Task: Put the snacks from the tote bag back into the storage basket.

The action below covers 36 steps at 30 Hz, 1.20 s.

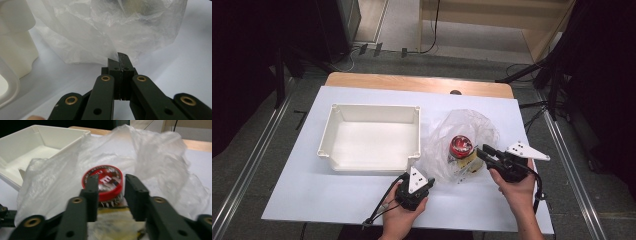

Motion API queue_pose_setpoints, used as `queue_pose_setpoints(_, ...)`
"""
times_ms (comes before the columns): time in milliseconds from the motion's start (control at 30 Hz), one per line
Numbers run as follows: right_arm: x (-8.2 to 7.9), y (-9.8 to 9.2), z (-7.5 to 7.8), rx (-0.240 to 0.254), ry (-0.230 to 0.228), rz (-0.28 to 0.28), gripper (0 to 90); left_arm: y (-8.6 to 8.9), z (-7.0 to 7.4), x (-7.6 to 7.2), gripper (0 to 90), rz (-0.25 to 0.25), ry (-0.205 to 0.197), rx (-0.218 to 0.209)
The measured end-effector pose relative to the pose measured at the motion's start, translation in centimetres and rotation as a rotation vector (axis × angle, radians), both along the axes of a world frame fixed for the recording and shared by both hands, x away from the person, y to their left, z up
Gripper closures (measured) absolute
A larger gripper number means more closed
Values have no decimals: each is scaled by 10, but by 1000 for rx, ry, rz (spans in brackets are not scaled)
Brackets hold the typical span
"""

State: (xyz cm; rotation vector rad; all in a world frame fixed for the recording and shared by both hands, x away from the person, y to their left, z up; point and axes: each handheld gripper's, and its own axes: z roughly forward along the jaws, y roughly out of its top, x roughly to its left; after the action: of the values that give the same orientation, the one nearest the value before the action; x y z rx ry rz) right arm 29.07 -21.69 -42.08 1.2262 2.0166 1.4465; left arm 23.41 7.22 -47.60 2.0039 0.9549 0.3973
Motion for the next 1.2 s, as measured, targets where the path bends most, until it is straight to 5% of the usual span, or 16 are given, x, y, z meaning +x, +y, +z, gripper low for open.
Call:
queue_pose_setpoints(33,0,0,0,0,0,0,604,0,0,0,900,-1,0,0)
queue_pose_setpoints(67,2,10,1,-14,-5,-16,469,0,0,0,900,-1,0,0)
queue_pose_setpoints(133,3,12,1,-20,-1,-23,425,0,0,0,900,-1,0,1)
queue_pose_setpoints(167,10,20,-6,-12,52,-25,313,0,0,0,900,-2,0,2)
queue_pose_setpoints(333,21,37,-24,-50,115,-56,164,1,0,0,900,-2,1,-2)
queue_pose_setpoints(800,36,69,-48,-128,151,-168,187,0,0,0,900,-3,-1,0)
queue_pose_setpoints(867,35,70,-49,-108,153,-166,235,0,0,0,900,-3,-1,-2)
queue_pose_setpoints(1000,32,73,-47,-153,109,-177,255,0,0,0,900,-6,-3,1)
queue_pose_setpoints(1200,30,70,-43,-137,122,-188,259,0,0,1,900,-3,9,4)
